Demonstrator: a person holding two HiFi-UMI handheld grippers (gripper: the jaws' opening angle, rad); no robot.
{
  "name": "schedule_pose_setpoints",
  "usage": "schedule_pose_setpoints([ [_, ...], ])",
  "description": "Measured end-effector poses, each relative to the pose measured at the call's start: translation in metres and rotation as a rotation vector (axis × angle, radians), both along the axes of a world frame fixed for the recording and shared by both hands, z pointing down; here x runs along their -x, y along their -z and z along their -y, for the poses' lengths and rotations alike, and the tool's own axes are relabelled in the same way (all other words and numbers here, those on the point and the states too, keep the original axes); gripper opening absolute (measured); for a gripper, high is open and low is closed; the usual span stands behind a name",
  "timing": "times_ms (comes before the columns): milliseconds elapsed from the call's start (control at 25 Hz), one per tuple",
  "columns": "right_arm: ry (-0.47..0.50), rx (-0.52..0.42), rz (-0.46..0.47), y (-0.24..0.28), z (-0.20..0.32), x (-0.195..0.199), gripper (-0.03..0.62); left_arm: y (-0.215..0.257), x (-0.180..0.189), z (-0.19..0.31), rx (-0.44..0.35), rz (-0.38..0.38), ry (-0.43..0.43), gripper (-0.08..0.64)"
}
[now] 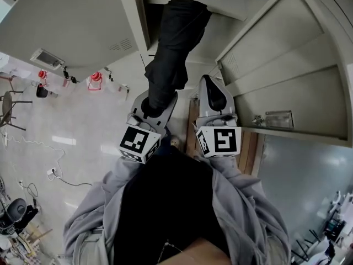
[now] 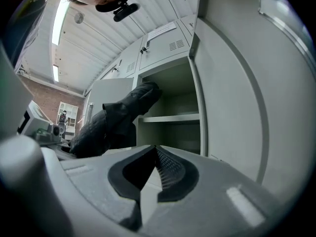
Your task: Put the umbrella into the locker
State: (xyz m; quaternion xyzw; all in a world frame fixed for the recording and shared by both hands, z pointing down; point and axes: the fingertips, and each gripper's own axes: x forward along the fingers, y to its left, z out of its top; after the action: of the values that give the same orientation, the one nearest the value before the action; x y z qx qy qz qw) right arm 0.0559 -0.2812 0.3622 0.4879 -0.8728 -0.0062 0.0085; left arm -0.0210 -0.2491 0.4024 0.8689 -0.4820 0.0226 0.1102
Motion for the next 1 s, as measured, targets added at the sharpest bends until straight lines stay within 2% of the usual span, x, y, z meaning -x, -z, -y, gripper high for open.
schedule_pose_setpoints([
  [600,-0.038,0.053,-0.017,-0.022,0.031,0.002,0.003,-0.07,0.006,0.019,0.168,0.038,-0.049,0.117],
  [1000,-0.113,0.072,-0.015,-0.029,0.058,0.002,0.003,-0.086,0.006,0.063,0.274,0.049,-0.099,0.118],
])
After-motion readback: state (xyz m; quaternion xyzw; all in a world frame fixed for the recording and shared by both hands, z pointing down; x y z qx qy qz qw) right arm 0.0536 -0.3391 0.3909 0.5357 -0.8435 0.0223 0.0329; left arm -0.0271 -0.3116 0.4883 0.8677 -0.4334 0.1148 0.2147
